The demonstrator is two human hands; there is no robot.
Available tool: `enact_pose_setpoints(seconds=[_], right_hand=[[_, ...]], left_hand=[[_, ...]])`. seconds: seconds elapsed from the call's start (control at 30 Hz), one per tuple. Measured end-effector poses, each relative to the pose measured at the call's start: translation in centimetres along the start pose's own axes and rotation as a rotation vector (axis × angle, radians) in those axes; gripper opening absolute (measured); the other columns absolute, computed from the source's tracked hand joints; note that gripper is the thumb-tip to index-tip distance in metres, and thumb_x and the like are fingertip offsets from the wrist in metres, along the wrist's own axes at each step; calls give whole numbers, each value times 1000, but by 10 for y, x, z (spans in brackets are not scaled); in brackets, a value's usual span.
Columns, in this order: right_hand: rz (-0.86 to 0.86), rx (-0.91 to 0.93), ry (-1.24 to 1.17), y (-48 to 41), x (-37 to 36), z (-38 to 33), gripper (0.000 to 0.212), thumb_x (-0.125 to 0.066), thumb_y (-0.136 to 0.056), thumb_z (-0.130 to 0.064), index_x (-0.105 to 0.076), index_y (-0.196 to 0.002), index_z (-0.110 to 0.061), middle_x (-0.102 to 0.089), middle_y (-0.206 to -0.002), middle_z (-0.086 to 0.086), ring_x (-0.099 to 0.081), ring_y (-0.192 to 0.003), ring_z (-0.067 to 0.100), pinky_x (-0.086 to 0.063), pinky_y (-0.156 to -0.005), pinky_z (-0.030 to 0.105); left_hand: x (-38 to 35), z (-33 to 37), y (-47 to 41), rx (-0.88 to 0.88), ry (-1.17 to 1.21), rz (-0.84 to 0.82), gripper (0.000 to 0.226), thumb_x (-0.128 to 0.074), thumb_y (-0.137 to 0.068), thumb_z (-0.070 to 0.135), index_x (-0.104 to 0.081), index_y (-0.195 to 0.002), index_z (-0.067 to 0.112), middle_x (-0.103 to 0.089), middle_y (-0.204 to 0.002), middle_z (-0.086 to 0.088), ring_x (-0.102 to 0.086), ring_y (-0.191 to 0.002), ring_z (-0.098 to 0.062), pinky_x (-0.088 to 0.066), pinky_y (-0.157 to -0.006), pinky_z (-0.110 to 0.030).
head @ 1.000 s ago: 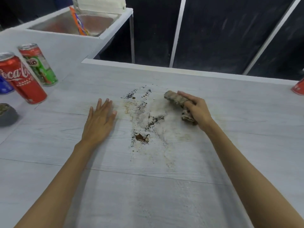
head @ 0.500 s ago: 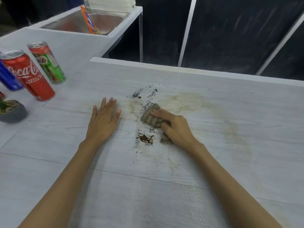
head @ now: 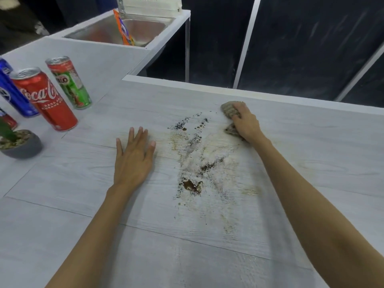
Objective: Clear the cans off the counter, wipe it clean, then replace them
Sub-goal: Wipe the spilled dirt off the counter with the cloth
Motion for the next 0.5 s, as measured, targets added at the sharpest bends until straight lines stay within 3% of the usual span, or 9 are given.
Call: enact_pose_setpoints(seconds=[0.1, 0.17, 0.27, 0.37, 0.5], right_hand=[[-109, 66, 89, -17, -34, -32, 43, -37, -95, -17, -38, -138, -19, -40, -142, 12, -50, -117, 35, -38, -100, 39], [-179, 81, 82, -20, -49, -49, 47, -38, -95, -18, -35, -141, -22, -44, -139, 16, -54, -108, 34, -41, -97, 38], [-299, 179, -15, -8, -70, -78, 44, -44, -94, -18, -43, -137, -25, -56, -128, 16, -55, -75, 17, -47, -80, 26], [-405, 286, -86, 20, -81, -93, 41, -50, -90, -14, -53, -130, -26, -55, -132, 12, -49, -58, 5, -42, -54, 6], [-542, 317, -176, 62, -77, -86, 44, -52, -86, -6, -58, -121, -33, -44, -143, -1, -49, -50, 9, -40, -44, 12]], left_hand=[[0, -1, -1, -6, 10, 2, 61, -14, -94, 51, -15, -147, 21, -9, -156, 8, 9, -142, -1, 14, -115, -35], [0, -2, -1, -3, 21, 3, 61, -14, -94, 51, -15, -147, 21, -9, -156, 9, 9, -142, 0, 14, -115, -34], [0, -3, -2, 10, 36, 8, 61, -14, -94, 52, -16, -147, 22, -10, -156, 9, 8, -141, 0, 12, -116, -33], [-1, -5, -3, 21, 25, 1, 59, -15, -95, 50, -16, -147, 22, -10, -156, 9, 7, -142, -1, 11, -116, -33], [0, -6, -4, 26, 23, -2, 59, -16, -95, 50, -16, -147, 21, -10, -156, 9, 7, -142, -1, 12, -115, -32]])
Point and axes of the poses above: each hand's wrist, its own y-axis away from the middle knuckle, its own x-axis out of the back of the hand, z = x × y, the point moved 9 cm from there along -y, towards the middle knuckle
